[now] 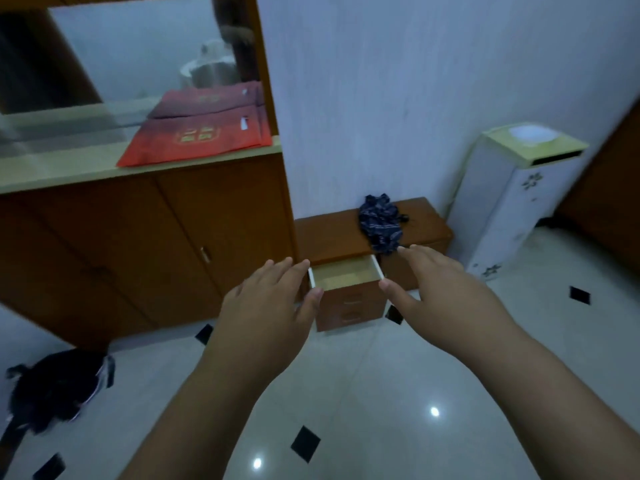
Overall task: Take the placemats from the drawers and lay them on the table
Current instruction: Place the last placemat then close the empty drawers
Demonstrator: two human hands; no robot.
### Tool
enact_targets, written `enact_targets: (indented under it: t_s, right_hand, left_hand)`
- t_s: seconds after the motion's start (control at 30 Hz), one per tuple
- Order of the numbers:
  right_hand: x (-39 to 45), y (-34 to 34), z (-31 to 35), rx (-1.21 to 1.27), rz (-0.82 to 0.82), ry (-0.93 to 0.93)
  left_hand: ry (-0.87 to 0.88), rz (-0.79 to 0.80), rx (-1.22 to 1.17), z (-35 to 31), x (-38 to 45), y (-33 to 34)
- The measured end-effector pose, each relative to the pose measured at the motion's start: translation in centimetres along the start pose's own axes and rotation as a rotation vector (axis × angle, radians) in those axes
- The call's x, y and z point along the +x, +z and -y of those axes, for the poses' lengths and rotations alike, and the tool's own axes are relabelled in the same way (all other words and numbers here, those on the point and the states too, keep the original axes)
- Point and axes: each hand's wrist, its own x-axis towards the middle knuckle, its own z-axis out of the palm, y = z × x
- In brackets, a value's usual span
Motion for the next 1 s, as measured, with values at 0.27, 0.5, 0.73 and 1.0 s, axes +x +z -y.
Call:
enact_targets:
  t_s: [0.27, 0.5, 0.73, 1.0]
  right_hand:
    - [4.4, 0.1, -2.8, -0.010, -0.062, 0.153]
    - [12.6, -0.3, -7.7, 0.022, -0.081, 0.150]
    - [22.8, -0.5, -13.4, 0.026, -0.022, 0.049]
    - [33.1, 1.5, -15.8, 0.010, 0.037, -0.070]
  left_hand:
    - [0.172, 0.021, 0.011, -1.5, 9.2, 0.8]
    - [0.204, 0.004, 0.026, -4.9, 18.0, 2.2]
    - [0.089, -0.007, -0.011, -8.5, 25.7, 4.4]
    - [-0.066, -0.017, -0.052, -9.5, 32.6, 7.4]
